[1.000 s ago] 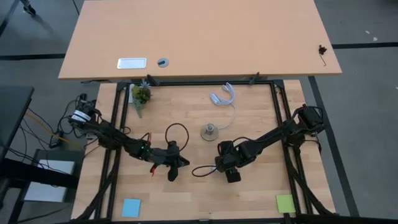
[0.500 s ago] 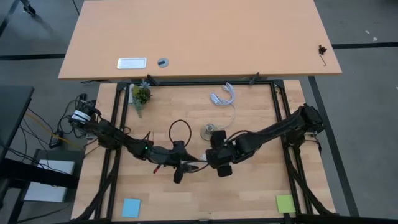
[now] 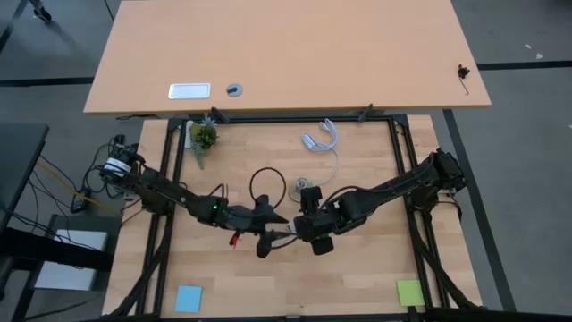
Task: Screw lightbulb
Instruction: Insert the lightbulb into the lamp socket
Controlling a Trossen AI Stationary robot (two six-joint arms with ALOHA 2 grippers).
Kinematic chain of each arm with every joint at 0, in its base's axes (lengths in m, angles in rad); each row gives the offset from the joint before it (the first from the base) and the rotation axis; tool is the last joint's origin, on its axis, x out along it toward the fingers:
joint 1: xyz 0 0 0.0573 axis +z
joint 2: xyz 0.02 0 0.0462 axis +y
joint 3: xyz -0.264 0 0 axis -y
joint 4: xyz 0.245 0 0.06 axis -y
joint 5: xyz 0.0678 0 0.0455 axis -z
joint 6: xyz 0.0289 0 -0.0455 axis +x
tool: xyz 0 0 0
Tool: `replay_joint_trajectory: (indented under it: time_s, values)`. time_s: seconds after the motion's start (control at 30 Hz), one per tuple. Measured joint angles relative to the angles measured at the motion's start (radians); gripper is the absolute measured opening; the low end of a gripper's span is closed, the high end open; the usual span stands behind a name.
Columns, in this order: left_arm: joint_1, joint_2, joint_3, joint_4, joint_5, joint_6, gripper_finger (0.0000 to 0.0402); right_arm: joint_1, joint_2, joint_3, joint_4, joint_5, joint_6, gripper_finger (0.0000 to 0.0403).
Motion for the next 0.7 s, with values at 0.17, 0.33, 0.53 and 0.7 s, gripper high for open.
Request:
replay_joint_trajectory:
  time_s: [0.17, 0.33, 0.53, 0.7]
  values:
    - [0.000, 0.000, 0.000, 0.000, 0.030, 0.051, 0.0220, 0.000, 0.000, 0.000, 0.005, 0.000, -0.003, 0.0291]
    - [0.009, 0.000, 0.006, 0.000, 0.072, 0.053, 0.0220, 0.000, 0.000, 0.000, 0.026, -0.012, -0.018, 0.0296]
    - [0.010, 0.000, 0.039, -0.037, 0.101, 0.052, 0.0220, 0.001, 0.000, 0.000, 0.038, -0.034, -0.026, 0.0295]
    - [0.026, 0.009, 0.053, -0.028, 0.101, 0.052, 0.0219, 0.001, 0.000, 0.000, 0.068, -0.034, -0.026, 0.0291]
